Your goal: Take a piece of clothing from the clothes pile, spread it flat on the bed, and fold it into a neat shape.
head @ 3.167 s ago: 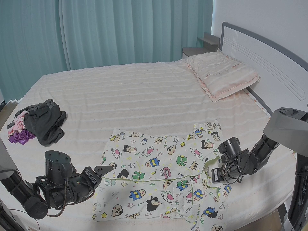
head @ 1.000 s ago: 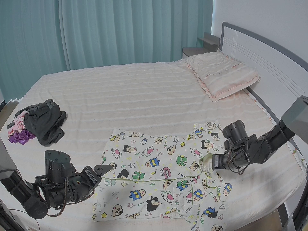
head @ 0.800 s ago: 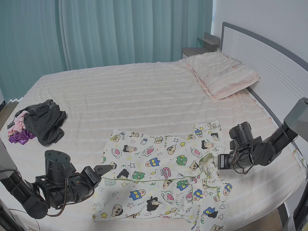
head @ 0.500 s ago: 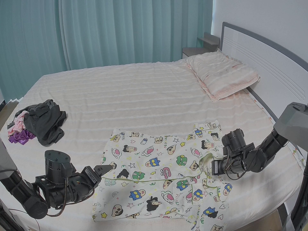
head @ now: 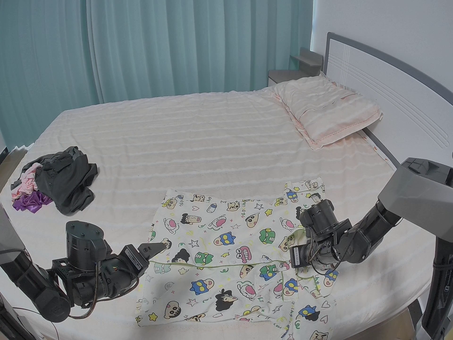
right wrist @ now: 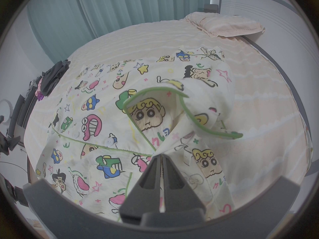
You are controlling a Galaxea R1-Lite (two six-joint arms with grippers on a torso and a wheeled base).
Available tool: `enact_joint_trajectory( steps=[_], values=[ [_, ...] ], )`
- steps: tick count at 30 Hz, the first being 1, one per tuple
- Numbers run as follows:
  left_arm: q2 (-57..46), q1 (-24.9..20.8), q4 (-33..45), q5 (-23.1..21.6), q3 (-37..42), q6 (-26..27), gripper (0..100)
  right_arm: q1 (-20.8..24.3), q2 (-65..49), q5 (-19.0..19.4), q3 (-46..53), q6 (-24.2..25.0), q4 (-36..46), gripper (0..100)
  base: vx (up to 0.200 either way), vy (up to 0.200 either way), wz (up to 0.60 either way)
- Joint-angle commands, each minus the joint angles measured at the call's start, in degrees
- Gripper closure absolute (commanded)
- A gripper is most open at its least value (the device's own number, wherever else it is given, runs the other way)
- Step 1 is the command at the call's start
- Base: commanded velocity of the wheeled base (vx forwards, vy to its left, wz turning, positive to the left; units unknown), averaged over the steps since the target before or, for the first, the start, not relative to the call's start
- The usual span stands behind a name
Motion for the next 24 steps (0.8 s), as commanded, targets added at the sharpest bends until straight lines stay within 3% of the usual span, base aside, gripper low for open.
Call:
enact_joint_trajectory(
  steps=[1,8,9,16,24],
  values=[
    [0.09,0.00,-0.02,0.02,0.01,0.01,0,0.19,2.63,0.24,-0.20,0.06,0.51,100,0.000,0.000,0.00],
    [0.09,0.00,-0.02,0.02,-0.08,-0.08,0,1.25,3.77,0.33,-0.02,0.06,0.69,100,0.000,0.000,0.00],
    [0.09,0.00,-0.02,0.02,-0.17,-0.08,0,1.25,3.68,0.42,-0.02,0.15,0.69,0,0.000,0.000,0.00],
    [0.27,0.09,-0.02,0.02,-0.25,-0.08,0,1.42,-0.63,-0.37,1.47,2.87,0.07,0,0.000,0.000,0.00],
    [0.18,0.44,-0.02,0.02,-0.34,-0.08,0,-1.83,-13.28,-0.46,4.72,4.01,0.60,0,0.000,0.000,0.00]
  ],
)
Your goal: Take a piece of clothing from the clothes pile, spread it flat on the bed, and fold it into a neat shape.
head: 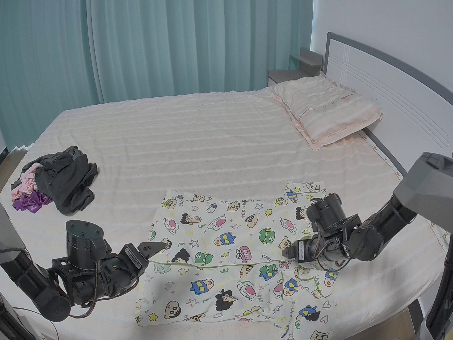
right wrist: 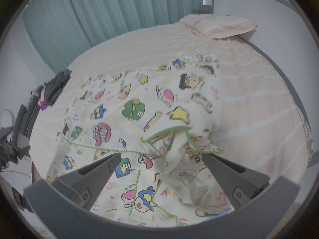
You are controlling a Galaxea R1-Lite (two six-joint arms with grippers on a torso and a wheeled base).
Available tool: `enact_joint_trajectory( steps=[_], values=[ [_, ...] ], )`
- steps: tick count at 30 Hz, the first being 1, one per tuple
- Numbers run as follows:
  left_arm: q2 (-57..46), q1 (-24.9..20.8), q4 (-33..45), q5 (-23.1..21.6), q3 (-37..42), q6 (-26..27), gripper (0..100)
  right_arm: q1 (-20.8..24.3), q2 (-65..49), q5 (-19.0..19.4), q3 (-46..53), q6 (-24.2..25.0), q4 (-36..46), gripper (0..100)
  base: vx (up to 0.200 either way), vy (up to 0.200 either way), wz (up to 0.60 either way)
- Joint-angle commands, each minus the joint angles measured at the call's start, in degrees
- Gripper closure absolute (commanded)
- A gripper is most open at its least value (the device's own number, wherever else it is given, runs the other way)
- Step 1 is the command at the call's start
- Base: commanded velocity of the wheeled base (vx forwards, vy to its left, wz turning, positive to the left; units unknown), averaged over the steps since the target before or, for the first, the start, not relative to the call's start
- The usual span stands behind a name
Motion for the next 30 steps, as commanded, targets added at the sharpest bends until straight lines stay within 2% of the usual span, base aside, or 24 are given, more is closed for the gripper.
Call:
enact_joint_trajectory(
  steps=[1,8,13,17,20,30],
  values=[
    [-0.02,0.21,-0.02,0.04,-0.07,-0.02,0,-3.23,-9.90,-0.12,3.25,0.34,0.05,0,0.000,0.000,0.00],
    [-0.02,0.21,-0.02,0.04,-0.07,-0.02,0,-9.21,-11.04,0.85,8.52,0.43,-0.74,0,0.000,0.000,0.00],
    [-0.02,0.21,-0.02,0.04,-0.07,-0.02,0,-12.55,-8.84,3.22,11.60,0.78,-2.23,0,0.000,0.000,0.00],
    [0.07,0.21,-0.02,0.04,-0.07,-0.02,0,-12.90,-7.44,3.31,11.95,1.13,-2.32,0,0.000,0.000,0.00],
    [0.07,0.12,-0.02,0.04,0.01,-0.02,0,-14.04,-2.52,3.31,10.89,4.74,-4.34,0,0.000,0.000,0.00],
    [0.07,0.12,-0.02,-0.04,0.01,0.07,0,-15.10,2.14,2.69,10.02,4.56,-6.63,0,0.000,0.000,0.00]
  ],
)
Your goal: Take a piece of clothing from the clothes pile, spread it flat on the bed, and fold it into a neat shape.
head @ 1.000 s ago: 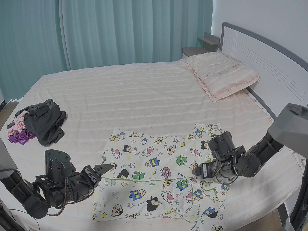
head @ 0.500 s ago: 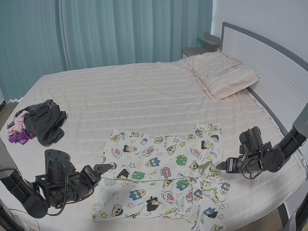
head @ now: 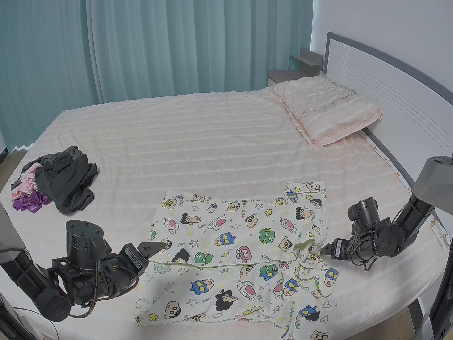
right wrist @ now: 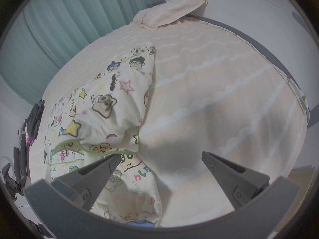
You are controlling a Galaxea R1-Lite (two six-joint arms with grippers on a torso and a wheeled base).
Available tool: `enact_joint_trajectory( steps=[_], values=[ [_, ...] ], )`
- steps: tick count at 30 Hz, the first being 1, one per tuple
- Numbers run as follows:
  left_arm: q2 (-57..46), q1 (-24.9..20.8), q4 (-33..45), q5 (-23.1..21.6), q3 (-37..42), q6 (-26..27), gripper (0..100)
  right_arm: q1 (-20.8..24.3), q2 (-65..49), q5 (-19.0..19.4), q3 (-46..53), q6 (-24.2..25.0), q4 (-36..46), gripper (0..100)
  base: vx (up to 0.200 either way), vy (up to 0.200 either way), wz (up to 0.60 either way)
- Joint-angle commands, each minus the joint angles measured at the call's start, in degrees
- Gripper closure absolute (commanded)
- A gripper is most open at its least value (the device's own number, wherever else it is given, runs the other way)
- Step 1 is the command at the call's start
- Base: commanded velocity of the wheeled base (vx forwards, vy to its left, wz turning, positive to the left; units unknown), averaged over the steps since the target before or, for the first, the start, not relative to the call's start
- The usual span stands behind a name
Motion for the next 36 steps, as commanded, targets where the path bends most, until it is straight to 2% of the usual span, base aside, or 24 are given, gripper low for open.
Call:
enact_joint_trajectory(
  steps=[1,8,11,17,21,26,30,36],
  values=[
    [0.02,0.01,-0.02,0.06,-0.07,-0.04,0,0.09,2.27,-0.10,-0.15,-0.02,-0.18,0,0.000,0.000,0.00],
    [0.11,0.01,-0.02,-0.03,0.01,-0.04,0,-0.17,-0.36,-0.01,1.61,-0.37,-0.18,0,0.000,0.000,0.00],
    [0.11,-0.08,-0.02,-0.03,0.01,-0.04,0,0.44,0.52,-0.01,3.01,-3.45,-0.27,0,0.000,0.000,0.00],
    [-0.07,-0.08,-0.02,-0.03,0.10,-0.04,0,2.03,6.14,-1.68,-0.06,-4.68,-3.35,0,0.000,0.000,0.00],
    [-0.07,-0.08,-0.02,-0.03,0.10,0.04,0,2.91,6.05,-1.59,-0.24,-6.79,-3.79,0,0.000,0.000,0.00],
    [0.02,-0.08,-0.02,-0.03,0.01,-0.04,0,5.01,3.24,-0.36,-0.42,-6.17,-3.70,0,0.000,0.000,0.00],
    [-0.07,-0.08,-0.02,0.06,0.10,0.04,0,8.79,4.47,0.25,-1.91,-5.91,-2.99,0,0.000,0.000,0.00],
    [-0.07,-0.08,-0.02,-0.03,0.10,0.04,0,9.94,7.11,0.08,-3.32,-4.76,-2.82,0,0.000,0.000,0.00]
  ],
)
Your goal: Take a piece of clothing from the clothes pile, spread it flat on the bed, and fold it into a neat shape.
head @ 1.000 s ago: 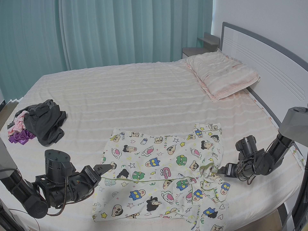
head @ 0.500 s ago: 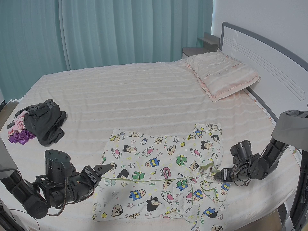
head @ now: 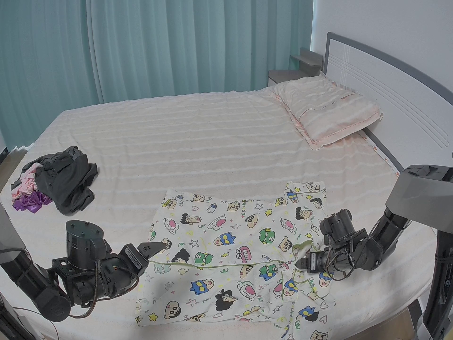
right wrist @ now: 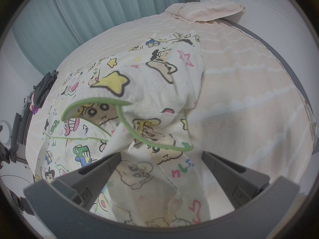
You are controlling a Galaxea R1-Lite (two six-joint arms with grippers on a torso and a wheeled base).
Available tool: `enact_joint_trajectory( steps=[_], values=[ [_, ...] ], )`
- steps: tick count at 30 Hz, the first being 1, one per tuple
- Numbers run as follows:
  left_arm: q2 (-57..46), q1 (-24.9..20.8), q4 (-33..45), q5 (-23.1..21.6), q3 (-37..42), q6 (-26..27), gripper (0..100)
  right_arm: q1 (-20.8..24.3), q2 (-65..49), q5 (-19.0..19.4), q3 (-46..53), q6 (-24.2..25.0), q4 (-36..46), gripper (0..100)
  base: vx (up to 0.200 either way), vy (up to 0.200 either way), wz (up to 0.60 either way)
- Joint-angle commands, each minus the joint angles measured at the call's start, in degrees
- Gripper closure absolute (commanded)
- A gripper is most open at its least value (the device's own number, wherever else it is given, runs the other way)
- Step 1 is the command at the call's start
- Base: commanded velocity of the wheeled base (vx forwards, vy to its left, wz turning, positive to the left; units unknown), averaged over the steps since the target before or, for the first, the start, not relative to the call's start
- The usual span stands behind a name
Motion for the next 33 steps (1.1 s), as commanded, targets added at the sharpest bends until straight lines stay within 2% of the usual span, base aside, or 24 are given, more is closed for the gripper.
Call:
enact_joint_trajectory(
  steps=[1,2,13,21,27,33],
  values=[
    [-0.04,-0.02,-0.02,0.02,0.04,-0.02,0,0.84,1.55,0.03,-0.83,0.16,0.26,0,0.000,0.000,0.00],
    [-0.04,-0.02,-0.02,0.02,0.04,-0.02,0,0.84,1.55,0.03,-0.83,0.16,0.26,100,0.000,0.000,0.00],
    [-0.22,0.07,-0.02,0.19,-0.05,-0.02,0,0.49,-2.23,0.47,-1.09,1.74,6.15,100,0.000,0.000,0.00],
    [-0.39,0.07,-0.02,0.19,-0.05,0.07,0,-0.83,-9.61,-0.41,-0.66,6.05,6.94,100,0.000,0.000,0.00],
    [-0.39,0.07,-0.02,0.19,0.04,0.07,0,-2.94,-11.11,-3.49,-0.74,5.26,6.94,100,0.000,0.000,0.00],
    [-0.13,-0.02,-0.02,0.19,0.13,0.07,0,-4.96,-9.44,-3.58,-1.36,4.73,6.23,100,0.000,0.000,0.00]
  ],
)
